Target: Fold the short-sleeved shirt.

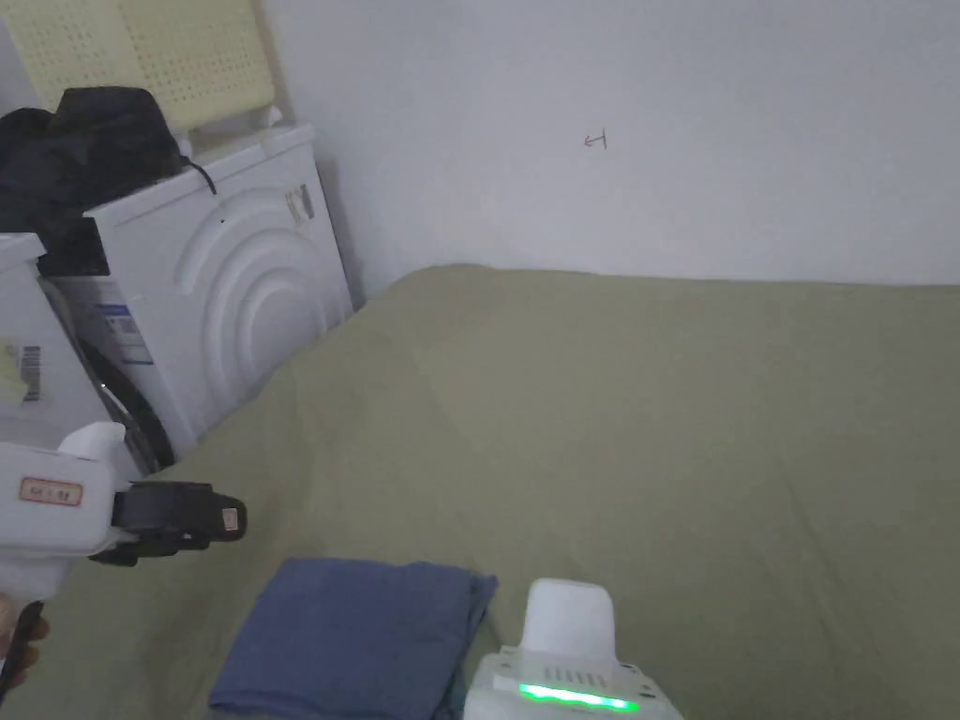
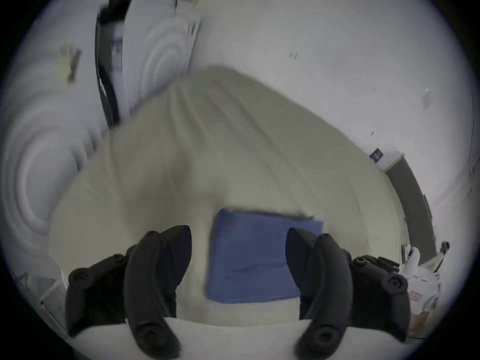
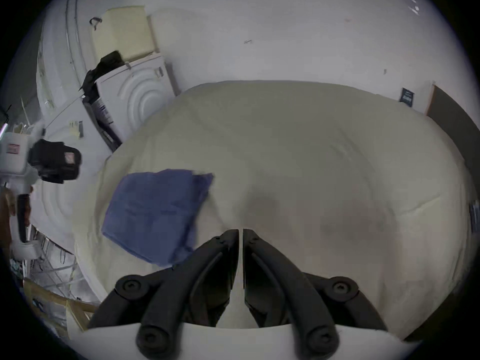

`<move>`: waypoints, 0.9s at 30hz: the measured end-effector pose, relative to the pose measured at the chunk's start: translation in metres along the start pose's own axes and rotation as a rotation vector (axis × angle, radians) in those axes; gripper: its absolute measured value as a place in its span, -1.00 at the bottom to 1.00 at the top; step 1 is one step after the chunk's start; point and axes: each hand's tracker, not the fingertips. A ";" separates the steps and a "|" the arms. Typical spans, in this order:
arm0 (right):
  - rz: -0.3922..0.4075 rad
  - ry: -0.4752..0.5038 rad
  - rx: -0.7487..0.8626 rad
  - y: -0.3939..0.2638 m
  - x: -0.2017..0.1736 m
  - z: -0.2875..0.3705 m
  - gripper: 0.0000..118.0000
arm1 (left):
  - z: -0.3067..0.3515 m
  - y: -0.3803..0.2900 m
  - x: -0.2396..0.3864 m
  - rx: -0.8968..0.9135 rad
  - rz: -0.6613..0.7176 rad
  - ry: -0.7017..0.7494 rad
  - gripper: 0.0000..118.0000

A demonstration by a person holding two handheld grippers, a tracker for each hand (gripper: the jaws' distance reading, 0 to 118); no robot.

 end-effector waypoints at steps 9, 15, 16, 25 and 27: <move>0.011 -0.067 0.105 -0.001 0.145 0.063 -0.84 | -0.052 -0.111 0.214 0.032 -0.230 -0.058 -1.00; 0.007 -0.143 0.153 -0.013 0.259 0.102 -0.84 | -0.067 -0.198 0.367 0.140 -0.243 -0.042 -1.00; 0.022 -0.179 0.169 -0.016 0.277 0.108 -0.84 | -0.065 -0.209 0.387 0.174 -0.256 -0.044 -1.00; 0.006 -0.290 0.221 -0.043 0.423 0.191 -0.84 | -0.017 -0.276 0.499 0.397 -0.335 -0.080 -1.00; 0.038 -0.344 0.288 -0.048 0.440 0.211 -0.84 | -0.009 -0.281 0.505 0.404 -0.337 -0.053 -1.00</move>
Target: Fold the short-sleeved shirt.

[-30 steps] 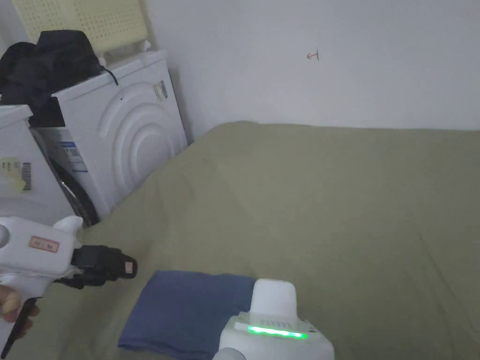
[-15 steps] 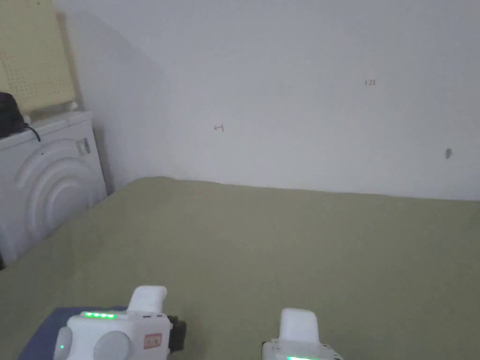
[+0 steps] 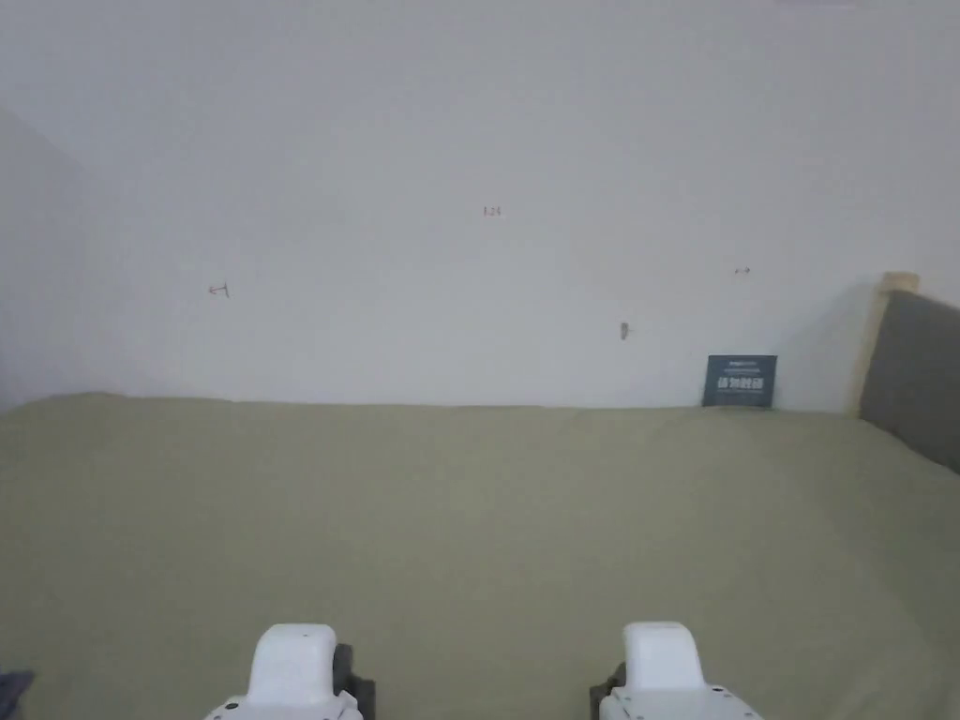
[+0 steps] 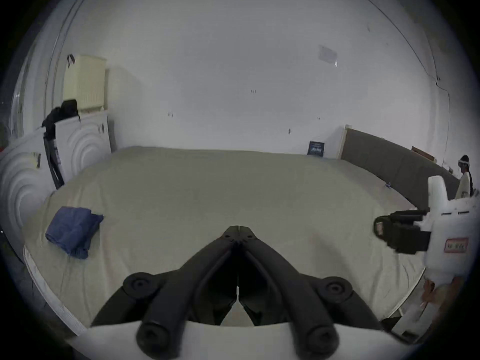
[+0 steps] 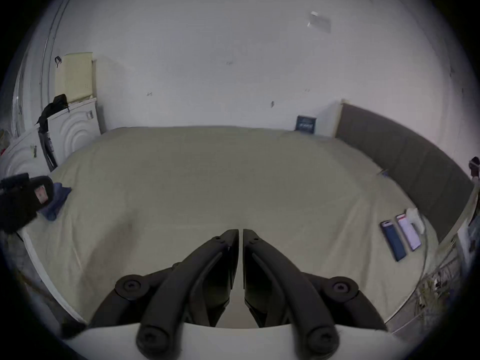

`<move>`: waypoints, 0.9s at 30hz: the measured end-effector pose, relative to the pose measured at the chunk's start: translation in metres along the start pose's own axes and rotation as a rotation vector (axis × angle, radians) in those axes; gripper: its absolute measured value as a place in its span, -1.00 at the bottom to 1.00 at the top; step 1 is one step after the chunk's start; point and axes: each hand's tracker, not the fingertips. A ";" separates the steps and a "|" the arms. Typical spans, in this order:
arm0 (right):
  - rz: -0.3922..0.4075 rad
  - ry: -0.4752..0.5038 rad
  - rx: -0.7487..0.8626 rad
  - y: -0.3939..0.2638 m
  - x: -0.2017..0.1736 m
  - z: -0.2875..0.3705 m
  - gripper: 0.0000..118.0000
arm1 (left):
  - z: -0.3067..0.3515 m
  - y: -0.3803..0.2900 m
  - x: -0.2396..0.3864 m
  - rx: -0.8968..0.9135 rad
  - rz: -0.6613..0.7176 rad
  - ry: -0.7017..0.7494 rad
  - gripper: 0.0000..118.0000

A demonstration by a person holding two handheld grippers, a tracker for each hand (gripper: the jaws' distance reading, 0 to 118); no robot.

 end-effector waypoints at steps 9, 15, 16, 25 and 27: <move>0.019 -0.054 0.204 0.002 0.038 0.032 -0.84 | 0.014 0.014 0.004 0.057 0.007 0.040 -1.00; 0.008 -0.048 0.224 0.007 0.046 0.033 -0.61 | 0.022 0.031 -0.001 0.135 0.022 0.042 -0.71; 0.009 -0.036 0.229 0.007 0.048 0.033 -0.35 | 0.023 0.033 -0.002 0.145 0.013 0.040 -0.25; -0.020 -0.045 0.285 0.002 0.056 0.039 0.99 | 0.024 0.032 0.000 0.193 0.017 0.057 1.00; -0.018 -0.052 0.293 0.003 0.056 0.041 0.99 | 0.025 0.033 0.001 0.185 -0.004 0.059 1.00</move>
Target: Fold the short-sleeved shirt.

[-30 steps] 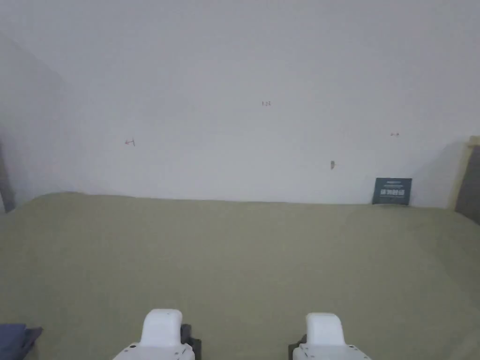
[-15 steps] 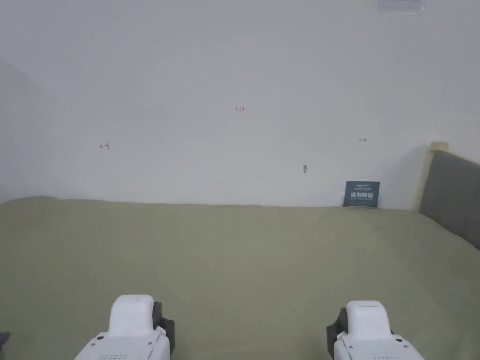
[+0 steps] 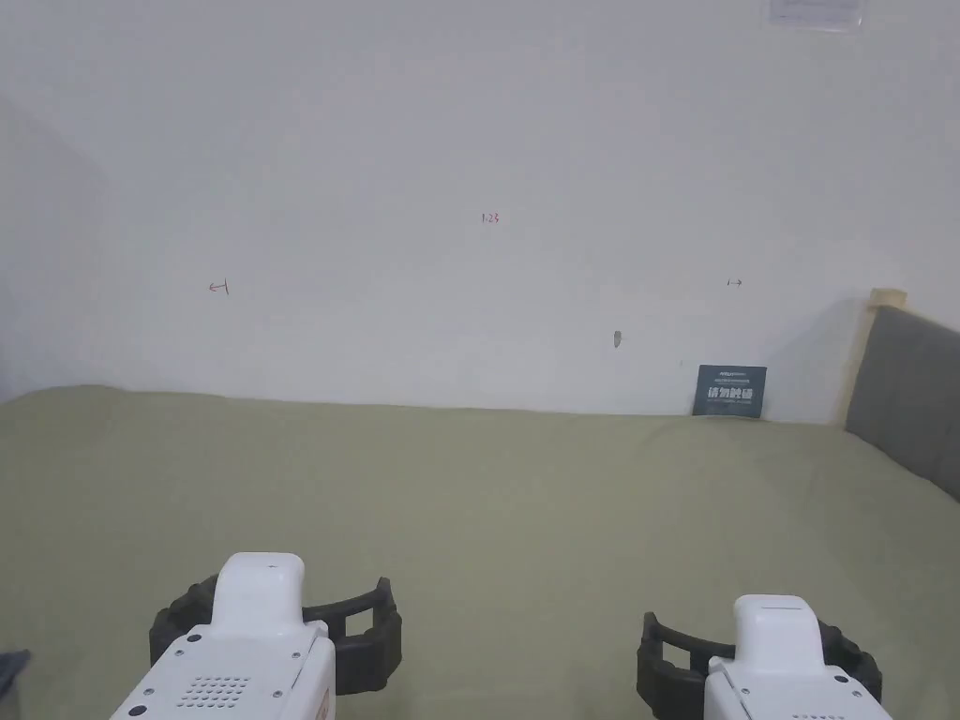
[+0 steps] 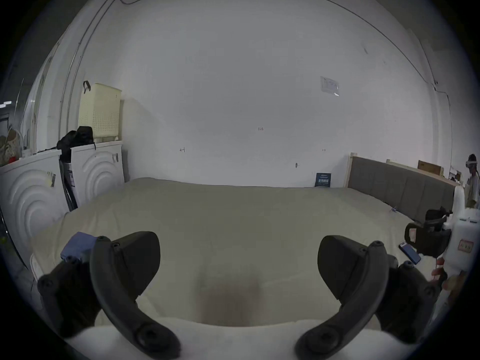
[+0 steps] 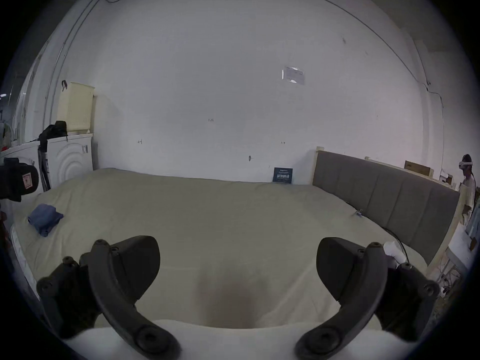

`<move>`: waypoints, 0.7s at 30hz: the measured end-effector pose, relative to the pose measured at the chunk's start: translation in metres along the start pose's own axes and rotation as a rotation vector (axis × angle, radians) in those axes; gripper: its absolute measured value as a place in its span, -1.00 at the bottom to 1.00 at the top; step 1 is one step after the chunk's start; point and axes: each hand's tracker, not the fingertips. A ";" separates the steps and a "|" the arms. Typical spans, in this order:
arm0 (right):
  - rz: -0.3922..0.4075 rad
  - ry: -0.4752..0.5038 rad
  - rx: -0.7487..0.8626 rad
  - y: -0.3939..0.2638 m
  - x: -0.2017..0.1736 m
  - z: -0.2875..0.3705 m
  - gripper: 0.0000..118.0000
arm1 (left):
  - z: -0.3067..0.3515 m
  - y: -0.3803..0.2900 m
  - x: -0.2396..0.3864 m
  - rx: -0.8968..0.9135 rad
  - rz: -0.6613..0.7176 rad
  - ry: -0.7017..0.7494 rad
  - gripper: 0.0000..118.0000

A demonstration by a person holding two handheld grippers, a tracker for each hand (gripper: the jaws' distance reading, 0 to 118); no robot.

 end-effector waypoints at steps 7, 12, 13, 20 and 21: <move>-0.010 0.013 -0.002 0.003 0.005 -0.002 1.00 | 0.001 0.002 0.003 0.010 -0.017 0.055 1.00; -0.081 0.039 0.001 0.007 0.010 -0.003 1.00 | -0.003 0.003 -0.002 -0.004 0.007 0.066 1.00; -0.085 0.027 -0.005 0.008 0.009 -0.005 1.00 | -0.003 0.003 -0.002 -0.007 0.009 0.069 1.00; -0.067 0.001 -0.018 0.009 0.014 -0.007 1.00 | -0.003 0.004 0.000 -0.019 0.003 0.074 1.00; -0.063 -0.006 -0.014 0.008 0.013 -0.008 1.00 | -0.003 0.005 0.001 -0.024 0.005 0.081 1.00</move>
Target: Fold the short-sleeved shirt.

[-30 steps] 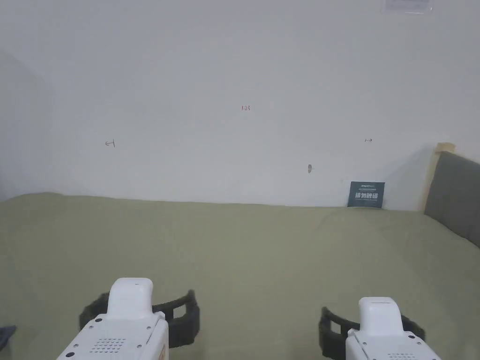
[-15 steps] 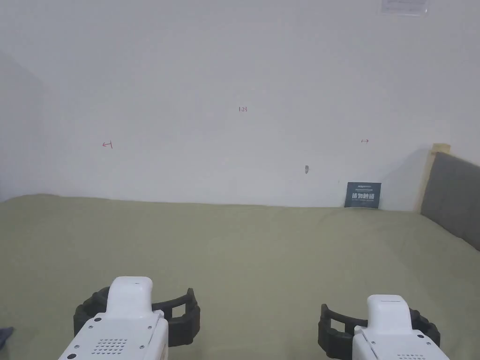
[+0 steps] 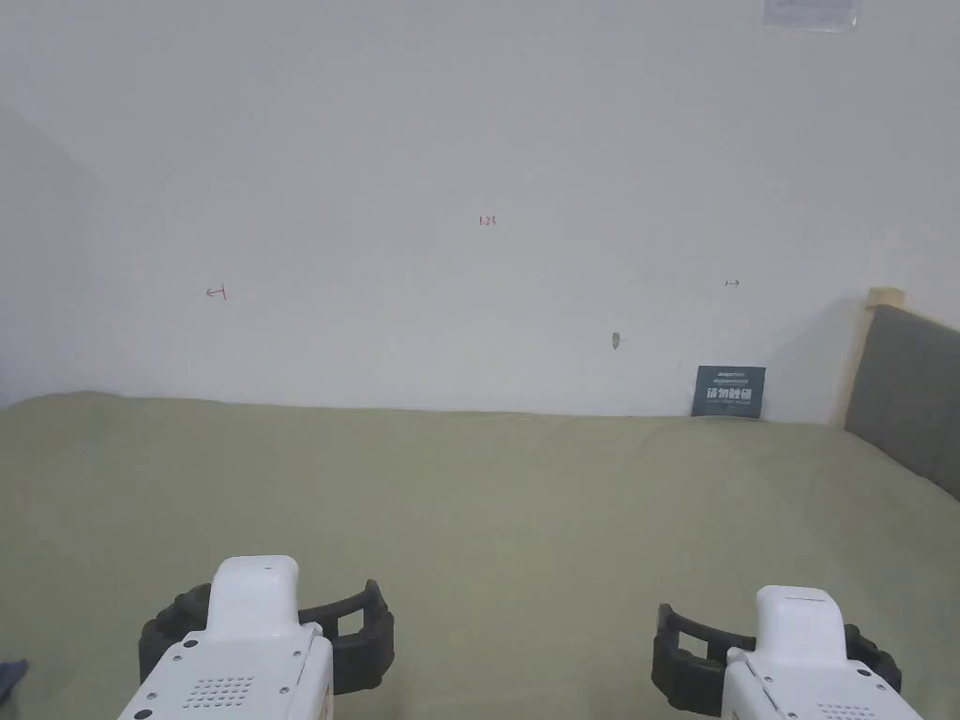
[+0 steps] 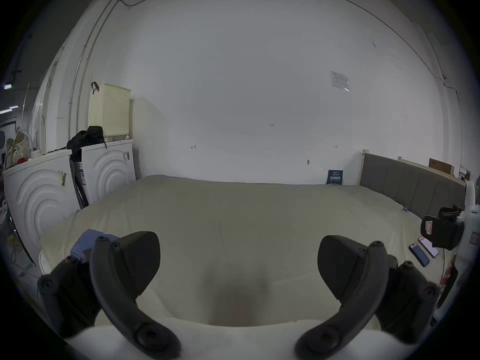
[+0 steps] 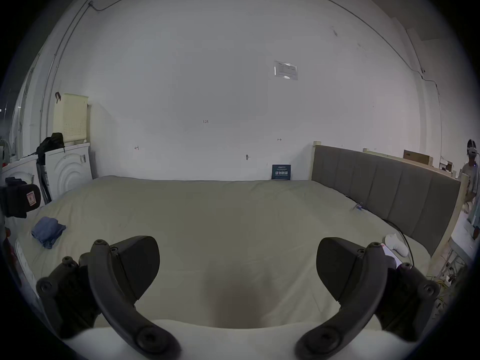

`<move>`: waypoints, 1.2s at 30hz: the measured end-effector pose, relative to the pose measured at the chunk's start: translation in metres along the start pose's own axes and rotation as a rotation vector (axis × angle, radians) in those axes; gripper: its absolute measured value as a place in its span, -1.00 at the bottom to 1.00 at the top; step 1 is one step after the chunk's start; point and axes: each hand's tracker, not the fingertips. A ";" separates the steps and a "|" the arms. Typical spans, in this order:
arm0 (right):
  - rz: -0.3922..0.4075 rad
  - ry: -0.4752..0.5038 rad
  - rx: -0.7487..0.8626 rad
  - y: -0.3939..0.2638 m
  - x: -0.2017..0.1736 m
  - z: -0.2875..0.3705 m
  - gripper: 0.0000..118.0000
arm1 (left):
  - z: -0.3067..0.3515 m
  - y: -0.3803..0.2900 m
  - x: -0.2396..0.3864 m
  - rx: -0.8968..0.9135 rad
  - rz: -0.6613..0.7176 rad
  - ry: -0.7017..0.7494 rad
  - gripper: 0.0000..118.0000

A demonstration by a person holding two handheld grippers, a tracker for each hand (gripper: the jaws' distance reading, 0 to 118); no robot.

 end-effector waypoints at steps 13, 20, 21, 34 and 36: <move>-0.047 0.013 0.009 0.001 0.006 0.000 1.00 | 0.000 0.002 0.000 0.012 0.019 -0.023 1.00; -0.003 -0.047 -0.010 0.007 0.002 -0.005 1.00 | -0.002 0.005 -0.002 0.002 0.028 -0.010 1.00; -0.008 -0.028 -0.013 0.007 0.003 -0.003 1.00 | -0.002 0.005 -0.002 0.002 0.029 -0.007 1.00; -0.058 0.041 -0.043 0.008 0.009 -0.003 1.00 | 0.001 0.005 0.004 0.006 0.026 -0.019 1.00; -0.033 0.008 -0.032 0.008 0.009 -0.003 1.00 | 0.002 0.006 0.005 0.008 0.019 -0.021 1.00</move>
